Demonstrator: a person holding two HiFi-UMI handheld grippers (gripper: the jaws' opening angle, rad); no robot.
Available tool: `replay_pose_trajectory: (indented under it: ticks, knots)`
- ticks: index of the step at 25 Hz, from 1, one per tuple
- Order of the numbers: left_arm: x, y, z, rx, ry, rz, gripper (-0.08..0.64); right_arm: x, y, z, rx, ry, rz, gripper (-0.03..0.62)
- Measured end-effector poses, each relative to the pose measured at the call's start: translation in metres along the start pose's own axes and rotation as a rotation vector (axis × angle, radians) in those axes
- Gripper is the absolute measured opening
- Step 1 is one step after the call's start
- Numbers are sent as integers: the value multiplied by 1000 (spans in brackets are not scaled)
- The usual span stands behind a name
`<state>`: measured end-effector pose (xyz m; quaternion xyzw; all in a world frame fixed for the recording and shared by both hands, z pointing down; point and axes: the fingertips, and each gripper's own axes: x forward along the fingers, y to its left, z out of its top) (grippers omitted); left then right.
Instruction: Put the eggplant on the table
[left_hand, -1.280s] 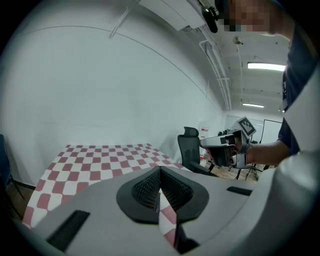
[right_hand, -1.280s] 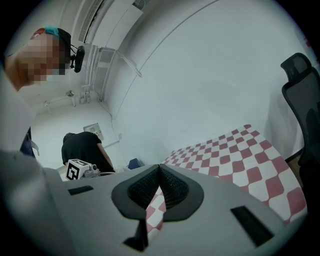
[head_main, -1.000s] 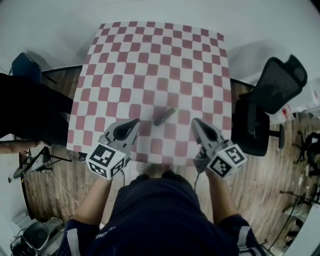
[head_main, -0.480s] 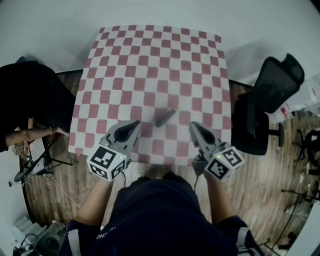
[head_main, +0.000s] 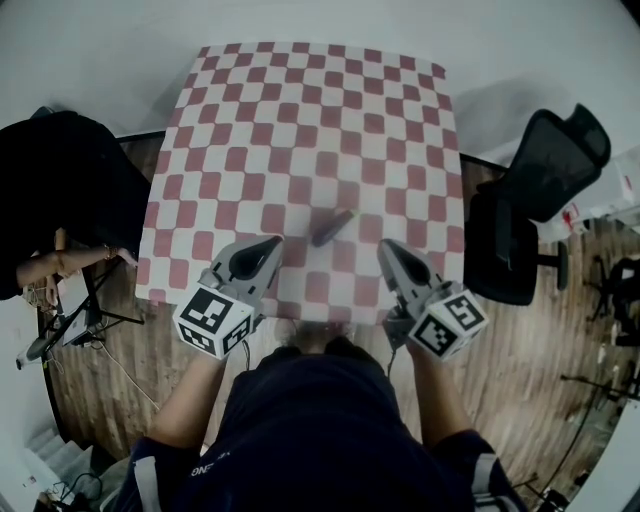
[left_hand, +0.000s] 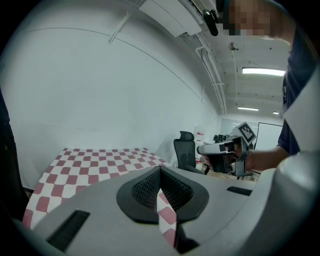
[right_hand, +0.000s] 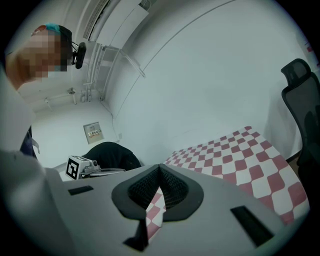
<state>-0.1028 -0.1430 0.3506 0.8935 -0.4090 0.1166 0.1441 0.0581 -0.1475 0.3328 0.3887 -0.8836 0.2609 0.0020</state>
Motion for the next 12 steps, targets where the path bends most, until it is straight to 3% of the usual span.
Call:
replay_pose_trajectory:
  ticks: [12]
  knots:
    - [9, -2, 1, 0, -2, -11, 25, 4, -4, -1, 2, 5, 4, 15]
